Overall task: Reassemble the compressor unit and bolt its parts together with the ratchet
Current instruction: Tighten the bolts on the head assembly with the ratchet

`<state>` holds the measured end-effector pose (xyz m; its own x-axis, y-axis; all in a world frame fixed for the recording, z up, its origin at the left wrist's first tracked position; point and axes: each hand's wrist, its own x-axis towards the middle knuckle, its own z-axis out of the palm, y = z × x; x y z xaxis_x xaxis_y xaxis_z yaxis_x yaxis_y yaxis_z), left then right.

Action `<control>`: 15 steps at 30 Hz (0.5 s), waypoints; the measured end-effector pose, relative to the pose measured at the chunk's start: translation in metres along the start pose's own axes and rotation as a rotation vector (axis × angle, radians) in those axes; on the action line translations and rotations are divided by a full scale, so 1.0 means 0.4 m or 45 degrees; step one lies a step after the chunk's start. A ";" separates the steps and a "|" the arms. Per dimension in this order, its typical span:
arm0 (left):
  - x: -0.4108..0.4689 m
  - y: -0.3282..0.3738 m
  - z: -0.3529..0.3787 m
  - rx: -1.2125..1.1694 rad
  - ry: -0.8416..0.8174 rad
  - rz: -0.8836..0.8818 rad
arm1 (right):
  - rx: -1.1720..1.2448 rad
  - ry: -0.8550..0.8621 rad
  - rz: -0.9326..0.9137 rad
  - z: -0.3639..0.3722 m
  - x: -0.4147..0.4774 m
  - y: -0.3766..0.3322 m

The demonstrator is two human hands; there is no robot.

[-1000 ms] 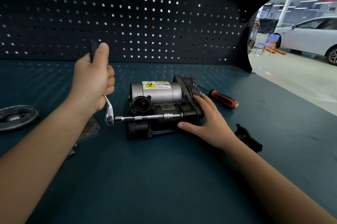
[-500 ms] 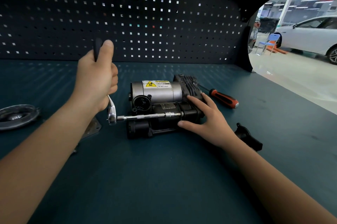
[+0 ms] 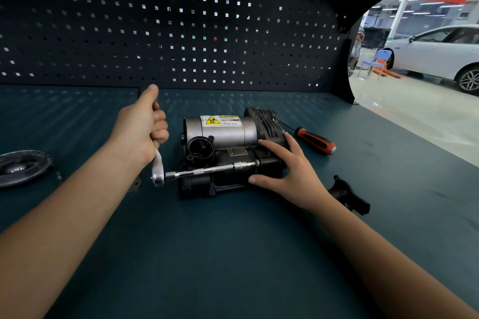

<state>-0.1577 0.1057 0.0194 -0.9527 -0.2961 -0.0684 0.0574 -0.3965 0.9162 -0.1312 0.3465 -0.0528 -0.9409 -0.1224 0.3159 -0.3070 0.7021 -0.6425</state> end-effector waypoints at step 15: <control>-0.029 0.021 -0.013 0.159 -0.353 0.418 | -0.259 0.008 -0.023 0.005 0.005 0.004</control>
<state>-0.1447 0.1012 0.0258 -0.9350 -0.1377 0.3268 0.3498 -0.2072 0.9136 -0.1337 0.3462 -0.0547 -0.9345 -0.1322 0.3306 -0.2878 0.8270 -0.4829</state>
